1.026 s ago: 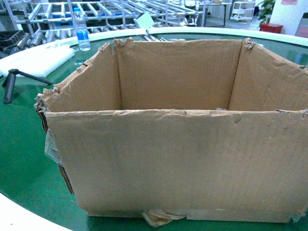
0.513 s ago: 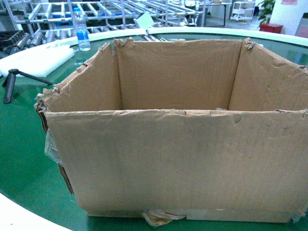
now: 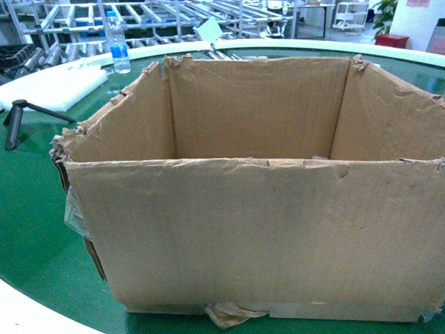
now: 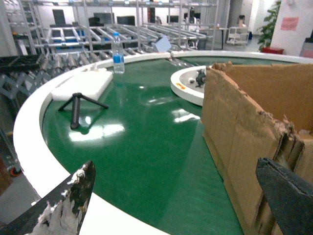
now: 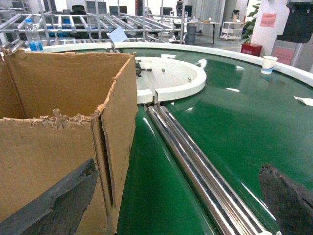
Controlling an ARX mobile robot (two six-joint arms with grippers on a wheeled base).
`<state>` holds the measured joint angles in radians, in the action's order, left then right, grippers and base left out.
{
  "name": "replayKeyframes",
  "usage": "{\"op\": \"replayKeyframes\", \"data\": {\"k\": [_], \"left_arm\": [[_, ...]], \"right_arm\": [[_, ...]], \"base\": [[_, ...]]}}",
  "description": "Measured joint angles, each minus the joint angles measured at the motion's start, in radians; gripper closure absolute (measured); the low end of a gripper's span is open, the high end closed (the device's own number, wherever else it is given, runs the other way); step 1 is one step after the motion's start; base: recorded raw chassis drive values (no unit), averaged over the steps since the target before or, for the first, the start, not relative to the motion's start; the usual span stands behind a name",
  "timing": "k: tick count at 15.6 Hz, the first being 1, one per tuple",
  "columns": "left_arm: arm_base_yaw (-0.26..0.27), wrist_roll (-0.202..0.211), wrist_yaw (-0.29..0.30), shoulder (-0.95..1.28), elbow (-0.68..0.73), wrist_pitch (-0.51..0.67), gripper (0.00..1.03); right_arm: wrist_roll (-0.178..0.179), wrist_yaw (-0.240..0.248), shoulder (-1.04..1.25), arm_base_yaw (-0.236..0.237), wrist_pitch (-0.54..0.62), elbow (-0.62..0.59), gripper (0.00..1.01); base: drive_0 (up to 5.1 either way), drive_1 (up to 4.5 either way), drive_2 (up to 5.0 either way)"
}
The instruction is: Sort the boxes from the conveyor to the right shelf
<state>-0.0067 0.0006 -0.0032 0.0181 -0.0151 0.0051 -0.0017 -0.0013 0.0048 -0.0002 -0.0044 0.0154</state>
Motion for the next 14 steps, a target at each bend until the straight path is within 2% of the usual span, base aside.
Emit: {"op": "replayKeyframes", "data": {"k": [1,2,3,5,8,10,14], "left_arm": [[-0.04,0.0,-0.021,0.075,-0.002,0.105,0.05],[-0.085,0.0,-0.031,0.223,-0.011,0.2,0.05],[-0.108,0.0,-0.045,0.349,-0.029,0.275,0.05],[-0.154,0.001,-0.087,0.579,-0.131,0.396,0.05],[-0.185,-0.002,-0.099,0.665,-0.182,0.41,0.05],[-0.22,0.0,-0.13,0.744,-0.225,0.438,0.05],[-0.246,0.001,-0.145,0.811,-0.292,0.388,0.05]], "right_arm": [[0.0,-0.004,0.021,-0.002,0.04,0.0,0.03],[0.01,-0.034,0.124,-0.02,0.124,0.012,0.03],[0.025,-0.048,0.233,-0.03,0.183,0.038,0.03],[0.041,-0.081,0.44,-0.019,0.286,0.183,0.03],[0.048,-0.087,0.52,-0.016,0.29,0.244,0.03],[0.065,-0.117,0.592,-0.016,0.253,0.292,0.03],[0.095,-0.139,0.667,-0.014,0.196,0.325,0.03]], "base": [[0.0,0.0,0.0],[0.0,0.0,0.0],[0.0,0.0,0.0],[0.0,0.0,0.0],[0.0,0.0,0.0],[0.0,0.0,0.0],[0.0,0.0,0.0]]}}
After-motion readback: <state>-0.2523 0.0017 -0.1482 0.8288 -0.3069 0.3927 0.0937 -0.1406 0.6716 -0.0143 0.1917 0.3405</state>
